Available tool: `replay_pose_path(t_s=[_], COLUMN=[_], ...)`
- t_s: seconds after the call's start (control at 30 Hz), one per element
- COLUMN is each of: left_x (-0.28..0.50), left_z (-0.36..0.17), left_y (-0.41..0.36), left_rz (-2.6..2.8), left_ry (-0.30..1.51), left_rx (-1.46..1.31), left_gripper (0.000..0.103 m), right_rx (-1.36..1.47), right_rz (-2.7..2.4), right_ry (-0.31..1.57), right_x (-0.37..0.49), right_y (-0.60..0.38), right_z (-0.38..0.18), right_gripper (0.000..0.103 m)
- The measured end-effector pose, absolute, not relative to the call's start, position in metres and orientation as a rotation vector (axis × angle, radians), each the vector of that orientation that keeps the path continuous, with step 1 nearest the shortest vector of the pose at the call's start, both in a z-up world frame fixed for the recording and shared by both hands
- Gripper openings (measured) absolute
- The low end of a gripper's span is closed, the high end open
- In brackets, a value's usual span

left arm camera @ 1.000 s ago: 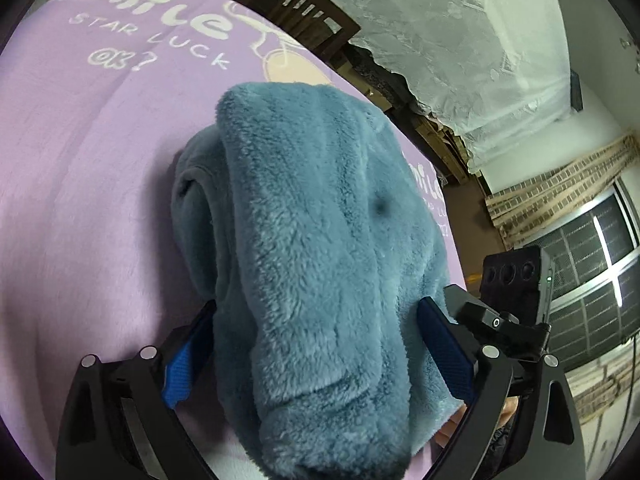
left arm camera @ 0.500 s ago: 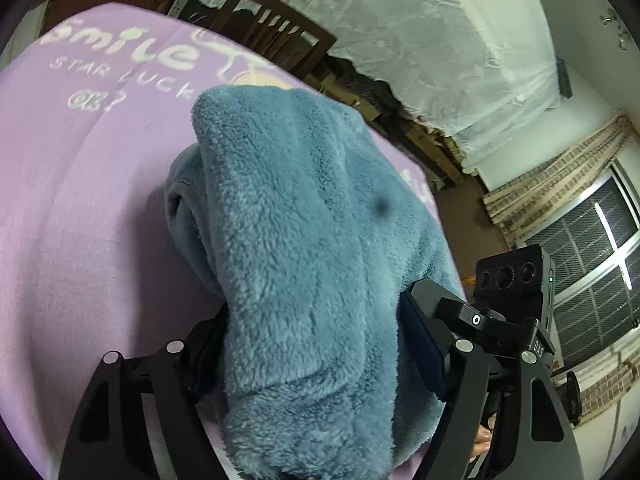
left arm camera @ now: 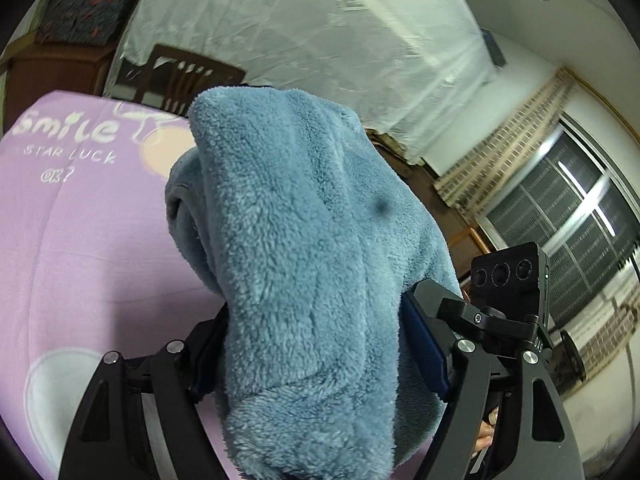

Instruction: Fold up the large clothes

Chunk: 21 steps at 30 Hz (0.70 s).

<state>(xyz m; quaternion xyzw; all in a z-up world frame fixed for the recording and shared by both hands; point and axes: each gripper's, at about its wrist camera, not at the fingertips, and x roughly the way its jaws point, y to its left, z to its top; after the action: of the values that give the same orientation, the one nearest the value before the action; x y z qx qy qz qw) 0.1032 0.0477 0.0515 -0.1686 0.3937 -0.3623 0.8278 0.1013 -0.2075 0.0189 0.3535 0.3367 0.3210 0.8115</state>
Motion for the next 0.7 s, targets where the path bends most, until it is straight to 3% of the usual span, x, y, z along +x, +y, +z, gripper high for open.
replay_pose_path(t_s=[0.33, 0.7], left_x=[-0.014, -0.101], left_z=[0.083, 0.061], left_y=[0.034, 0.038], left_rz=[-0.823, -0.869], left_ry=[0.757, 0.741], left_rx=[-0.287, -0.292], left_gripper=[0.079, 0.079], right_rx=[0.745, 0.731], right_rz=[0.669, 0.672], right_ry=[0.608, 0.576], right_x=[-0.028, -0.151], right_y=[-0.221, -0.215], right_z=[0.056, 0.049], right_gripper=[0.068, 0.068])
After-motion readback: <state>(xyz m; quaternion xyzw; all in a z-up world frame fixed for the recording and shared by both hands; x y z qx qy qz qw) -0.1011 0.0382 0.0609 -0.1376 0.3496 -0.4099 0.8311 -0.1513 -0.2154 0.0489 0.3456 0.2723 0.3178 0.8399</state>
